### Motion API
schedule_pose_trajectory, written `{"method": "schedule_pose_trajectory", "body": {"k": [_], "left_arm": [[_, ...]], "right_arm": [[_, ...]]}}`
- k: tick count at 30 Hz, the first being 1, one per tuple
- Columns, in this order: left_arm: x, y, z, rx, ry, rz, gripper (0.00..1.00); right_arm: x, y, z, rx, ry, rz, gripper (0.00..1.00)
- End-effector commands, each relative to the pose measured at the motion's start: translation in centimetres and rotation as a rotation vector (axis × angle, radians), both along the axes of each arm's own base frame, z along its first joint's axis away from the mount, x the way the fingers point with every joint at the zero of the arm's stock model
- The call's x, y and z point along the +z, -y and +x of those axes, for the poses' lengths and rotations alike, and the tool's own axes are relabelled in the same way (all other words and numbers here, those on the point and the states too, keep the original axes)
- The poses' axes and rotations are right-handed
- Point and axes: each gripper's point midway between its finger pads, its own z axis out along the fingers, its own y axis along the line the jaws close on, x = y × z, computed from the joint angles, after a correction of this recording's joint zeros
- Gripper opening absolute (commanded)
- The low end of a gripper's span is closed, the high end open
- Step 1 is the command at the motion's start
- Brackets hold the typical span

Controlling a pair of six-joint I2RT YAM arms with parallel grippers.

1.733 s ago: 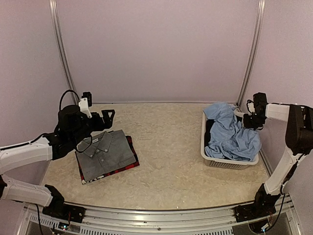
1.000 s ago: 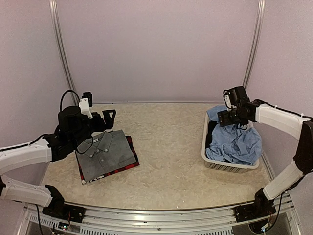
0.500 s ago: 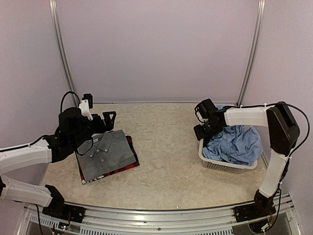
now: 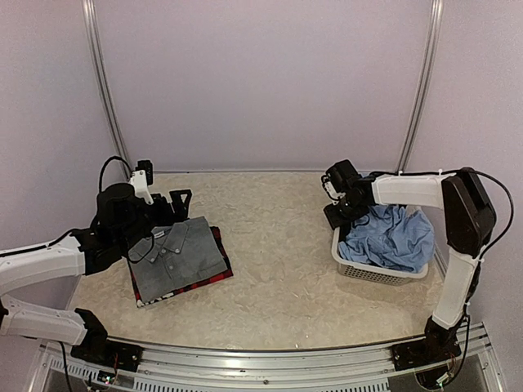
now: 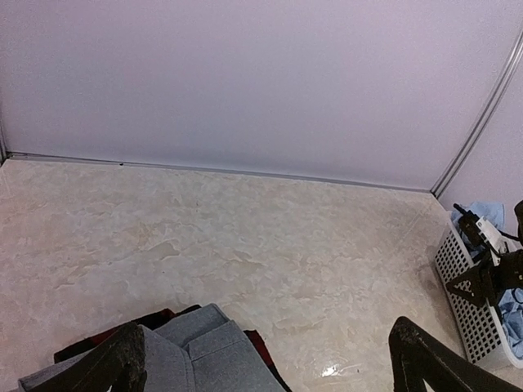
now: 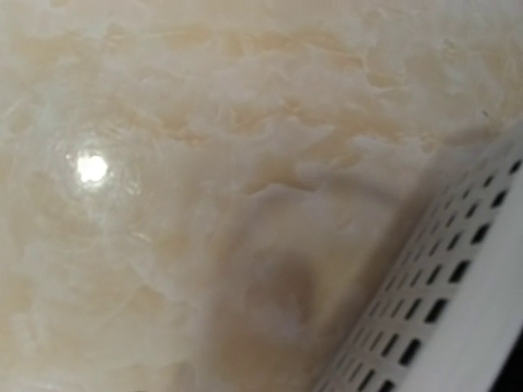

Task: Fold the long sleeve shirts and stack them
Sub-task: Move the bin to the corner of the board.

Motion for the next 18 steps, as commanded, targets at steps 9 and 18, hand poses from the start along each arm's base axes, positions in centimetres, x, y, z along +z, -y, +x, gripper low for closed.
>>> {"method": "schedule_pose_trajectory", "body": {"k": [9, 18], "left_arm": [[-0.5, -0.5, -0.2, 0.026, -0.004, 0.005, 0.99], [-0.9, -0.6, 0.1, 0.040, -0.010, 0.025, 0.99]], "right_arm": [[0.7, -3.2, 3.6, 0.238, 0.078, 0.001, 0.23], [0.7, -1.7, 9.7, 0.215, 0.120, -0.078, 0.22]]}}
